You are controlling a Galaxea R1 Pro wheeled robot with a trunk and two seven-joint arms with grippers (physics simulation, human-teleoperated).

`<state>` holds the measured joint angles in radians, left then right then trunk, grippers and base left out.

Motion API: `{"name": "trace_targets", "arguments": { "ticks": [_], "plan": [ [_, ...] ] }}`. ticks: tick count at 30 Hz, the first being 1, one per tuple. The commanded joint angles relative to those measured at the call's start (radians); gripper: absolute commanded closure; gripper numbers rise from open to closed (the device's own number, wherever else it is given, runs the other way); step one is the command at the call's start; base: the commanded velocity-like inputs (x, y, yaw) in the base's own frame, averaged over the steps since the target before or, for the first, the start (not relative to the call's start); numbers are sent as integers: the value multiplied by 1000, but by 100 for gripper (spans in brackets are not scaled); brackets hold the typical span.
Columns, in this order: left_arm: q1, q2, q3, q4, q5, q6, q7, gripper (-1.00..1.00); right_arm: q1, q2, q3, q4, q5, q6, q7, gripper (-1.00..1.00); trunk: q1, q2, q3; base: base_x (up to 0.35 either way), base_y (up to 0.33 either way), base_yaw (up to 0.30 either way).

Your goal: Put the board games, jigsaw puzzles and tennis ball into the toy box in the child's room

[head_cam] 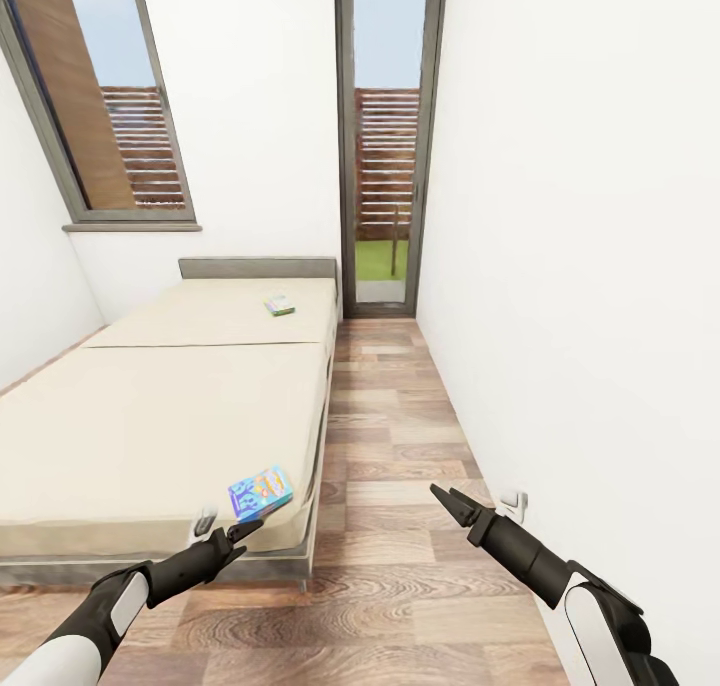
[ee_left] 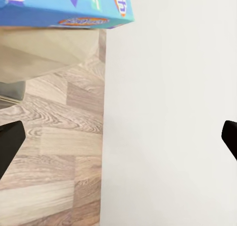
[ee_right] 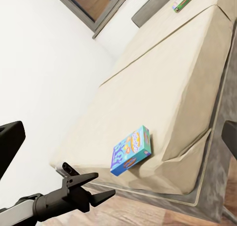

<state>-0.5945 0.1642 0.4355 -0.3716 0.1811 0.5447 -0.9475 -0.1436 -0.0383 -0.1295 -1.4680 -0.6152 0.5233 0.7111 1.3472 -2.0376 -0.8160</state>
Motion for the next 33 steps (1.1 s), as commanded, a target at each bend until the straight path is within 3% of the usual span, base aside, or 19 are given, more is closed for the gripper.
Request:
{"name": "trace_targets", "arguments": {
  "ticks": [1,33],
  "plan": [
    [-1,0,3,0,2,8,-2,-100,-1,0,-1,0,-7,8,1,-100,0,0,-1,0,-15,0],
    [-1,0,4,0,3,7,-2,-100,-1,0,-1,0,-10,8,0,-100,0,0,-1,0,-2,0]
  ]
}}
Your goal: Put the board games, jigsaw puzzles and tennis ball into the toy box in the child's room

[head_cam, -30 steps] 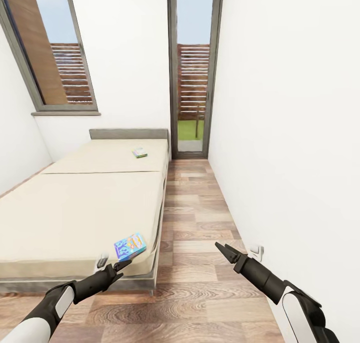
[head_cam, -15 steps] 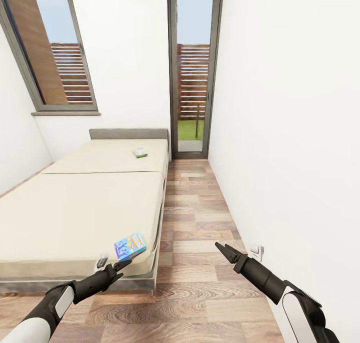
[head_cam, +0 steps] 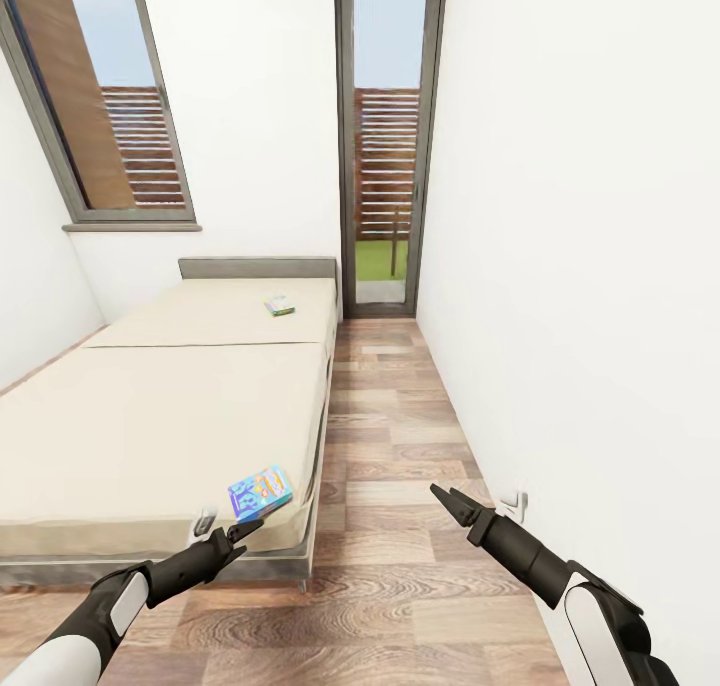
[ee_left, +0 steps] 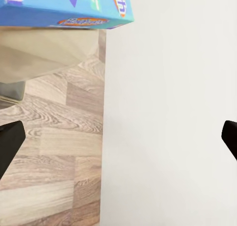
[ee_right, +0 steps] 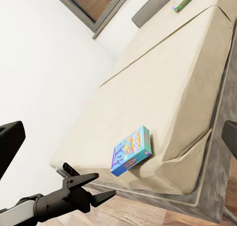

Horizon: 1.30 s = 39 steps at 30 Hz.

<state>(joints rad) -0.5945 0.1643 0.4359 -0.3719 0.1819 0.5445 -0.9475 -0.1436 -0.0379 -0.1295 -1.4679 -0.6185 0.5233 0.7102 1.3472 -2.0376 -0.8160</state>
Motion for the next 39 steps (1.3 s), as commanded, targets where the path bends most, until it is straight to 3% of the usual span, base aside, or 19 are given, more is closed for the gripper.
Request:
{"name": "trace_targets", "arguments": {
  "ticks": [1,39],
  "plan": [
    [-1,0,3,0,2,8,-2,-100,-1,0,-1,0,-8,8,1,-100,0,0,-1,0,0,0],
    [-1,0,3,1,2,7,-2,-100,-1,1,0,-2,-15,11,-9,-100,0,0,-1,0,0,0]
  ]
}}
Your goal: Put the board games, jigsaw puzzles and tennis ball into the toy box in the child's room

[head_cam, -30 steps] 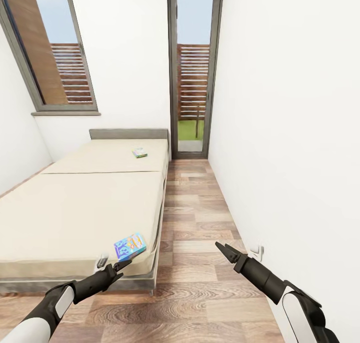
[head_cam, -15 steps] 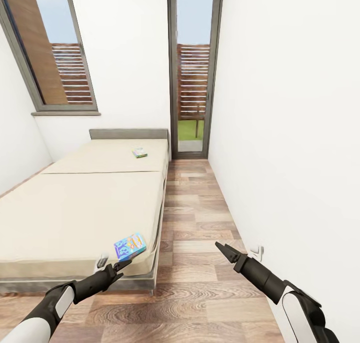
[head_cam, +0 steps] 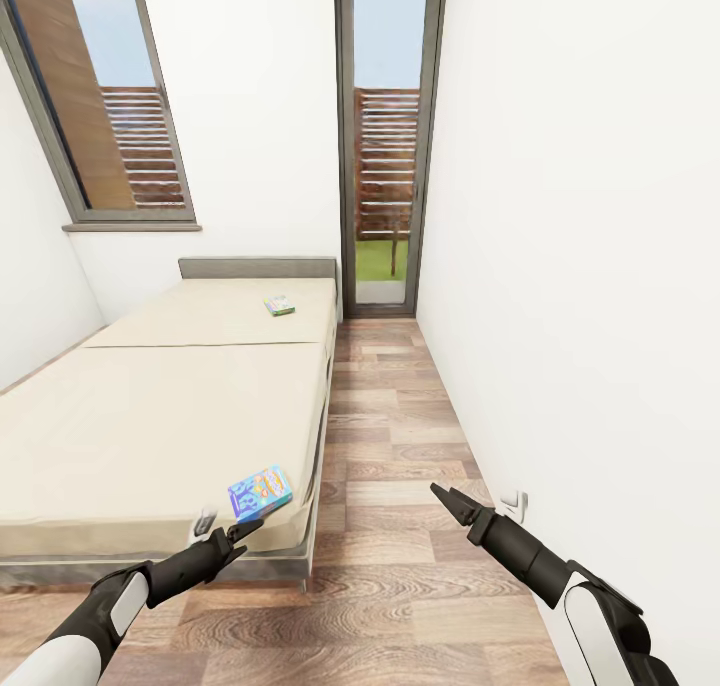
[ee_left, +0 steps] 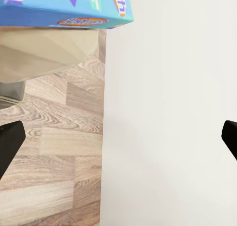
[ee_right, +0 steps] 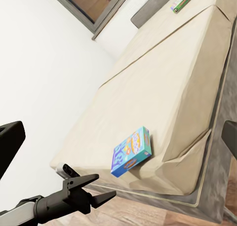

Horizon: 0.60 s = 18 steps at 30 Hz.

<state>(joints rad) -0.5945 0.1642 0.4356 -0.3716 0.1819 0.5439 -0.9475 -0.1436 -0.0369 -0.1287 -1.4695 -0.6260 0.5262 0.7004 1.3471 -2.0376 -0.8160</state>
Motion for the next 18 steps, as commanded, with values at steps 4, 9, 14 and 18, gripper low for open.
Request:
{"name": "trace_targets", "arguments": {
  "ticks": [4,9,14,18],
  "plan": [
    [-1,0,3,0,2,8,-2,-100,-1,0,0,0,-6,7,1,-100,0,0,-1,76,19,0],
    [-1,0,3,0,1,8,-2,-100,-1,0,1,0,-3,6,1,-100,0,0,-1,161,80,0],
    [-1,0,3,0,1,8,-2,-100,-1,0,1,0,-3,6,0,-100,0,0,-1,57,29,0],
    [-1,0,3,0,1,7,-2,-100,-1,0,1,1,-3,8,0,-100,0,0,-1,21,10,0]
  ]
}}
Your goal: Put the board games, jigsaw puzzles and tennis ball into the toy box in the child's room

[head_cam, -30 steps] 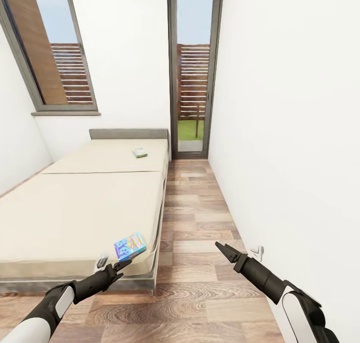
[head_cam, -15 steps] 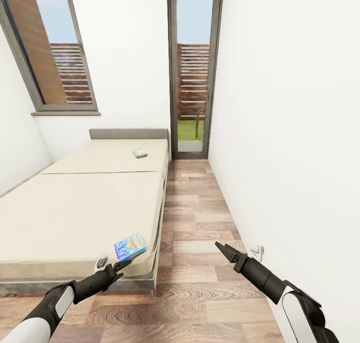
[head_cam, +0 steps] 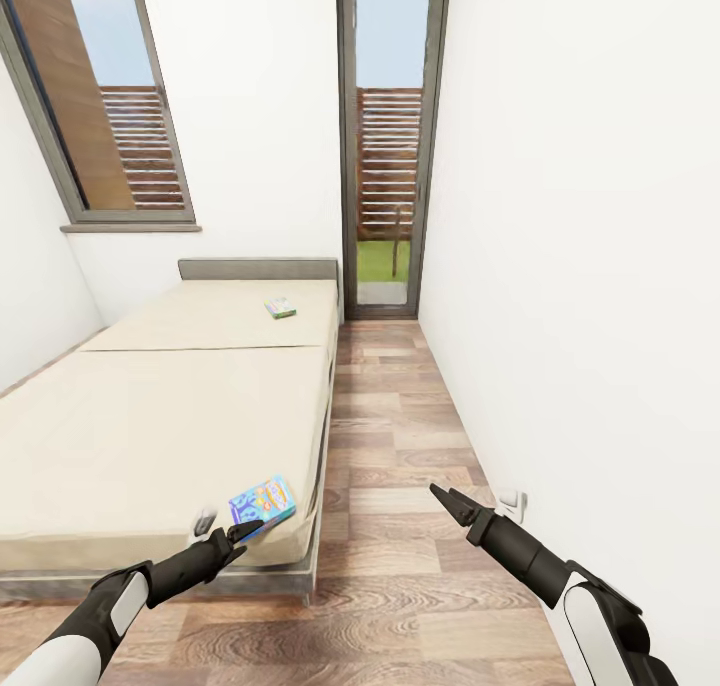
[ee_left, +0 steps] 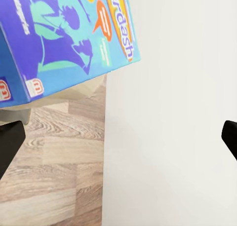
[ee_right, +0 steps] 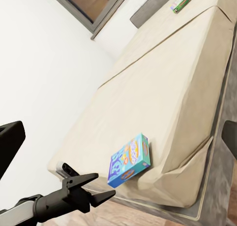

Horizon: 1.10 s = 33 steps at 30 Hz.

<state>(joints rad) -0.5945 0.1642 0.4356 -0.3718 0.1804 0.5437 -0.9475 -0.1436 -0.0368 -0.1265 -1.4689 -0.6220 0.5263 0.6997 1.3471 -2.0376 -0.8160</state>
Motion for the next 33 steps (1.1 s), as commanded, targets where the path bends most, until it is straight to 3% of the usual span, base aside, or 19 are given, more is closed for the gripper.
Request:
{"name": "trace_targets", "arguments": {
  "ticks": [1,33],
  "plan": [
    [-1,0,3,1,2,7,-2,-100,-1,0,0,0,-4,12,0,-100,0,0,-1,6,3,0],
    [-1,0,5,0,4,8,-2,-100,-1,1,1,1,-2,3,1,-100,0,0,-1,1,0,0]
  ]
}}
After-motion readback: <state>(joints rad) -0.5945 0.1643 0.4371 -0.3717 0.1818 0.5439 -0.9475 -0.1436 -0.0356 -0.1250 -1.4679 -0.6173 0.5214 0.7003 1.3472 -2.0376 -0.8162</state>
